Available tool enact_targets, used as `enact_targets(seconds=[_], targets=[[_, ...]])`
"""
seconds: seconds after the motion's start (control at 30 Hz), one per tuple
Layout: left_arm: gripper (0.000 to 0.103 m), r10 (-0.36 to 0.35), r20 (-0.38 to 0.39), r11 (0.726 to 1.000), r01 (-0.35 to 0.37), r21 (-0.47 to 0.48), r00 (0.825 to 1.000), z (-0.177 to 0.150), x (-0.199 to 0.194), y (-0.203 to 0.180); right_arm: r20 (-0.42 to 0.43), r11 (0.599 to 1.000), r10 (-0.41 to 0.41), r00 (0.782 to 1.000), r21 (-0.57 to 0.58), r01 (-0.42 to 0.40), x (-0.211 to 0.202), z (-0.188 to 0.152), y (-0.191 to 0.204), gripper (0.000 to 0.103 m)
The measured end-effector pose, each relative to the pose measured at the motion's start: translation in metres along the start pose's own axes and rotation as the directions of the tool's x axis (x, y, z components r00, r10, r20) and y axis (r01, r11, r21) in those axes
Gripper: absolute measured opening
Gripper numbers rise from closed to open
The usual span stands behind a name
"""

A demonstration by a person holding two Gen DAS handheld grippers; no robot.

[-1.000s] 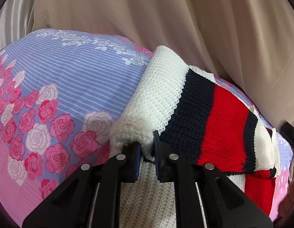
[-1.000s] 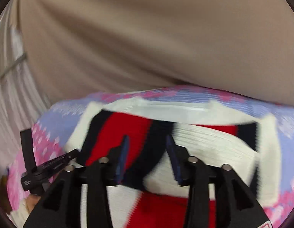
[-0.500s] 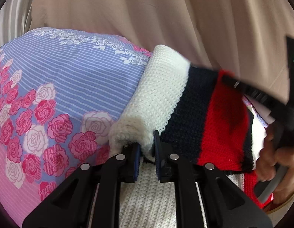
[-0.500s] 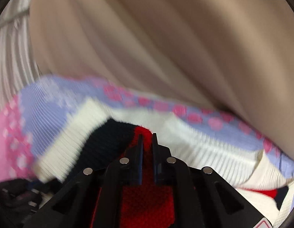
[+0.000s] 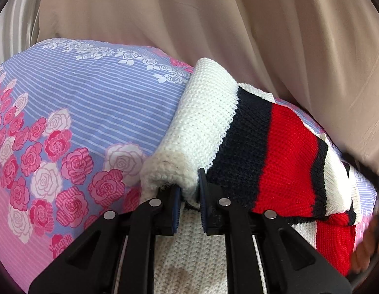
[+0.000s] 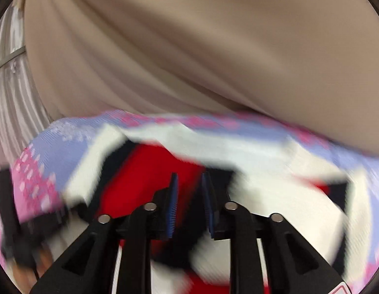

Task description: Fold small clothes

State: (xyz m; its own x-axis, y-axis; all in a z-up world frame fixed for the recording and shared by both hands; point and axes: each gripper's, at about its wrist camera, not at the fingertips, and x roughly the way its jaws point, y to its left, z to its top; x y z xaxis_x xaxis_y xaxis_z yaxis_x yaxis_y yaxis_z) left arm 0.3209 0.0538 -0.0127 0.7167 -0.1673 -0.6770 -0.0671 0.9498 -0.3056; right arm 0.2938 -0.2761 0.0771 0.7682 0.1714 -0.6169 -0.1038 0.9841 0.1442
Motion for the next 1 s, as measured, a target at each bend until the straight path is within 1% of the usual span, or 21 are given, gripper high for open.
enact_targets(seconds=[0.03,0.1,0.13,0.17,0.23,0.27,0.3,0.33,0.37,0.4,0.43,0.5,0.6,0.67,0.73,0.77,0.83,0.87,0.9,0.97,1.0], targets=[[0.013,0.001,0.000,1.000,-0.001,0.001,1.000,0.000,0.000,0.000,0.002,0.997,-0.068,0.998,0.047,0.068,-0.011,-0.016,-0.025,0.048],[0.013,0.006,0.001,1.000,-0.006,0.004,1.000,0.000,0.000,-0.001,-0.014,0.980,-0.168,0.986,0.101,0.169,-0.020,-0.037,-0.059,0.055],[0.013,0.011,0.002,1.000,-0.011,0.007,1.000,0.000,0.000,-0.002,-0.056,0.975,-0.169,0.984,0.140,0.175,-0.018,-0.046,-0.075,0.055],[0.013,0.016,0.003,1.000,-0.016,0.013,1.000,0.000,0.001,-0.004,-0.090,0.974,-0.128,0.988,0.179,0.143,-0.014,-0.052,-0.085,0.055],[0.013,0.018,0.004,1.000,-0.018,0.017,1.000,0.000,0.001,-0.006,-0.091,0.975,-0.070,0.993,0.203,0.087,-0.008,-0.057,-0.090,0.055],[0.013,0.016,0.004,1.000,-0.016,0.015,1.000,0.000,0.000,-0.006,-0.086,0.977,-0.072,0.994,0.194,0.087,-0.005,-0.055,-0.087,0.054],[0.013,0.012,0.004,1.000,-0.012,0.013,1.000,0.000,0.000,-0.006,-0.090,0.978,-0.056,0.994,0.193,0.073,-0.001,-0.052,-0.084,0.048],[0.013,0.007,0.004,1.000,-0.007,0.008,1.000,0.000,0.000,-0.006,-0.096,0.979,-0.026,0.995,0.201,0.045,0.003,-0.050,-0.082,0.031],[0.014,0.000,0.004,1.000,0.000,0.003,1.000,0.000,-0.001,-0.005,-0.105,0.976,0.019,0.994,0.216,0.004,0.008,-0.044,-0.080,0.024],[0.014,-0.004,0.004,1.000,0.004,0.000,1.000,0.000,-0.001,-0.004,-0.099,0.975,0.041,0.994,0.219,-0.019,0.010,-0.038,-0.076,0.019],[0.014,-0.006,0.003,1.000,0.006,-0.001,1.000,0.000,-0.001,-0.003,-0.085,0.977,0.048,0.995,0.213,-0.029,0.011,-0.033,-0.072,0.008],[0.014,-0.004,0.004,1.000,0.004,0.001,1.000,0.000,-0.001,-0.004,-0.045,0.980,0.035,0.998,0.196,-0.025,-0.001,-0.026,-0.073,0.000],[0.014,-0.001,0.004,1.000,0.001,0.004,1.000,0.000,-0.001,-0.004,0.040,0.983,-0.008,0.999,0.181,0.001,-0.033,-0.027,-0.078,0.000],[0.014,0.001,0.004,1.000,-0.001,0.004,1.000,0.000,-0.001,-0.004,0.056,0.981,-0.063,0.996,0.187,0.052,-0.040,-0.033,-0.088,0.000],[0.014,0.003,0.004,1.000,-0.003,0.007,1.000,0.000,-0.001,-0.004,-0.019,0.966,-0.117,0.993,0.228,0.118,-0.022,-0.043,-0.110,0.000],[0.014,0.005,0.004,1.000,-0.005,0.009,1.000,0.000,0.000,-0.004,-0.087,0.954,-0.127,0.988,0.260,0.146,-0.006,-0.053,-0.123,0.000],[0.014,0.007,0.004,1.000,-0.008,0.011,1.000,0.000,-0.001,-0.004,-0.086,0.950,-0.086,0.993,0.292,0.108,-0.007,-0.059,-0.132,0.000],[0.014,0.006,0.005,1.000,-0.006,0.010,1.000,0.000,-0.001,-0.004,-0.064,0.944,-0.073,0.995,0.318,0.090,-0.014,-0.056,-0.131,0.001],[0.014,0.006,0.004,1.000,-0.006,0.009,1.000,0.000,-0.001,-0.004,-0.031,0.941,-0.039,0.999,0.336,0.047,-0.020,-0.052,-0.128,0.002],[0.014,0.006,0.004,1.000,-0.006,0.008,1.000,0.000,0.000,-0.005,-0.015,0.945,0.019,1.000,0.327,-0.013,-0.022,-0.045,-0.117,0.012],[0.014,0.006,0.004,1.000,-0.006,0.009,1.000,0.000,0.000,-0.005,-0.025,0.949,0.023,0.999,0.315,-0.014,-0.017,-0.041,-0.112,0.026]])
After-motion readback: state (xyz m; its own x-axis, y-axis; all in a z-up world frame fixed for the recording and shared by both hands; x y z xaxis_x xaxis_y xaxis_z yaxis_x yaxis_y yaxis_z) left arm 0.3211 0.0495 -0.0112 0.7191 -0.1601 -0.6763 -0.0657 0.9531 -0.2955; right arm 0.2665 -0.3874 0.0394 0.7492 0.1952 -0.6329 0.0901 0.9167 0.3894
